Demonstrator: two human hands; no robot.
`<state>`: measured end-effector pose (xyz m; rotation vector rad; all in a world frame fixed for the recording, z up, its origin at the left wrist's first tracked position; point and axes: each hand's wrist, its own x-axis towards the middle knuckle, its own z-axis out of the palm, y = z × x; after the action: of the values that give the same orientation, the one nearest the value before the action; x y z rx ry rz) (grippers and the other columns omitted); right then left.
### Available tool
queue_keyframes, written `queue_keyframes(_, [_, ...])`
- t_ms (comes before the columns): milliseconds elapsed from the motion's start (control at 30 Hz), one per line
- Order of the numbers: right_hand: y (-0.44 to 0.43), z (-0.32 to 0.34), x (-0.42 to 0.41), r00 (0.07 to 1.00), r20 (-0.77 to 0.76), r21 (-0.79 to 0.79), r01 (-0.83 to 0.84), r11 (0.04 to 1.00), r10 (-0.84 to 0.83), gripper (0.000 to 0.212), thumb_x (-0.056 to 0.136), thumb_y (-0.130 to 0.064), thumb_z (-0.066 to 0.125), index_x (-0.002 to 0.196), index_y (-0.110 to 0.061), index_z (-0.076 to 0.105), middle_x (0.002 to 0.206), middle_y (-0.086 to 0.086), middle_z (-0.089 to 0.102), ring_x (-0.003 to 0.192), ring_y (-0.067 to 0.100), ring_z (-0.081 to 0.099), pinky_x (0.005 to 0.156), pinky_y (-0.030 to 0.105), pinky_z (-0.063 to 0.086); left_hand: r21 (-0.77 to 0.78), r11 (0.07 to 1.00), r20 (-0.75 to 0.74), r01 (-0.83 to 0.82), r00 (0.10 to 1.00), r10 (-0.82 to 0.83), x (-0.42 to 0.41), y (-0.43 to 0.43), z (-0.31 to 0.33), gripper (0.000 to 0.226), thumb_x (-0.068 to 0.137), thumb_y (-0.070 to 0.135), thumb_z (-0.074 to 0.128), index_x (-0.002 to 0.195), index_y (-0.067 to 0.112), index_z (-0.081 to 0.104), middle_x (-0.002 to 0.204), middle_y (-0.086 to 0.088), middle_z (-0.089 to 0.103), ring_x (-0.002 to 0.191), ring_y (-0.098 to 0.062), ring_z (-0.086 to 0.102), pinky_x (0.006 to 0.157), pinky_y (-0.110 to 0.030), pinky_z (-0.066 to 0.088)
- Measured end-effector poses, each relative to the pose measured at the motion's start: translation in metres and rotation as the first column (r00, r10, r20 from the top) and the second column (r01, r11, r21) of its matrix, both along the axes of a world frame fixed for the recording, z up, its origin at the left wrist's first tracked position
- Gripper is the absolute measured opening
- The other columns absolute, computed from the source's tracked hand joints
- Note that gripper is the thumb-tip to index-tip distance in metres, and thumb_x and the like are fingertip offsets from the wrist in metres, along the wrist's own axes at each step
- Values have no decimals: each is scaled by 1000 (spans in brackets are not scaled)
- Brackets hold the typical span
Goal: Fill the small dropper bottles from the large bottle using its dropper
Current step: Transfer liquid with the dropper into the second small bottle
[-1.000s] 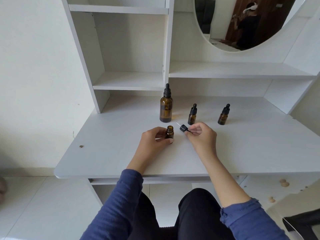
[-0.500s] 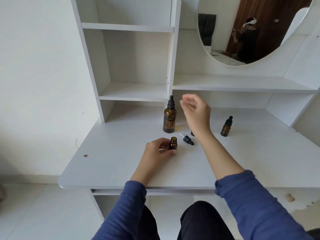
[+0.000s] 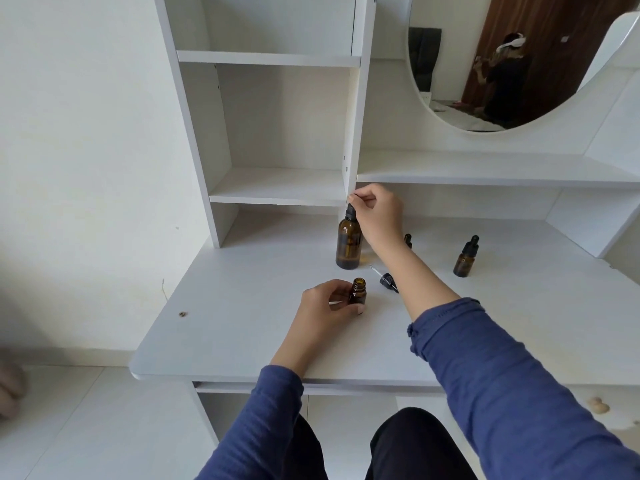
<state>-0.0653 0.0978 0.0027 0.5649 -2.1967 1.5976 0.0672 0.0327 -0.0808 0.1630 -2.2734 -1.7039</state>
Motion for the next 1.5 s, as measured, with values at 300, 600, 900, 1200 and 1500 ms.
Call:
queue_keyframes(300, [-2,4,-1,1000,-17,44,6,999,-6,8,84,-5,61,76,-5,62,80,1,62,77,13,56,64,14,41,3,1000,-7,13,1000,-13,-1,0,0,25,75,5,74,98,11,66,91,0,66,78,-1,61,71,-3,47])
queue_keyframes(600, [-1,8,1,1000,-4,91,9,996,-9,14,84,-4,60,72,-10,58,78,1,61,73,13,54,59,10,37,-20,1000,3,14,1000,-14,-2,-1,-2,27,76,7,73,101,12,66,92,2,65,81,0,60,72,-1,46])
queue_keyframes(900, [-1,11,2,1000,-18,89,-14,996,16,5,85,-8,61,86,-5,65,84,4,66,74,11,56,63,7,40,1,1000,-2,17,1000,-17,-2,-2,-3,25,76,7,73,98,14,66,94,0,67,82,-1,62,74,-4,47])
queue_keyframes(1200, [0,45,12,986,-165,-28,29,999,-33,8,84,-4,60,86,-3,68,81,3,66,64,-5,53,63,-2,40,-3,1000,-5,11,1000,-11,-1,-1,-3,23,75,9,74,95,17,66,94,1,68,82,-2,63,74,-5,48])
queue_keyframes(1500, [17,71,34,942,-330,-177,3,984,-62,8,85,-5,60,87,-3,67,81,1,66,69,-4,58,69,5,46,-46,999,-13,5,1000,-6,1,0,-4,24,76,12,74,98,16,66,93,4,68,87,-7,64,80,-9,50])
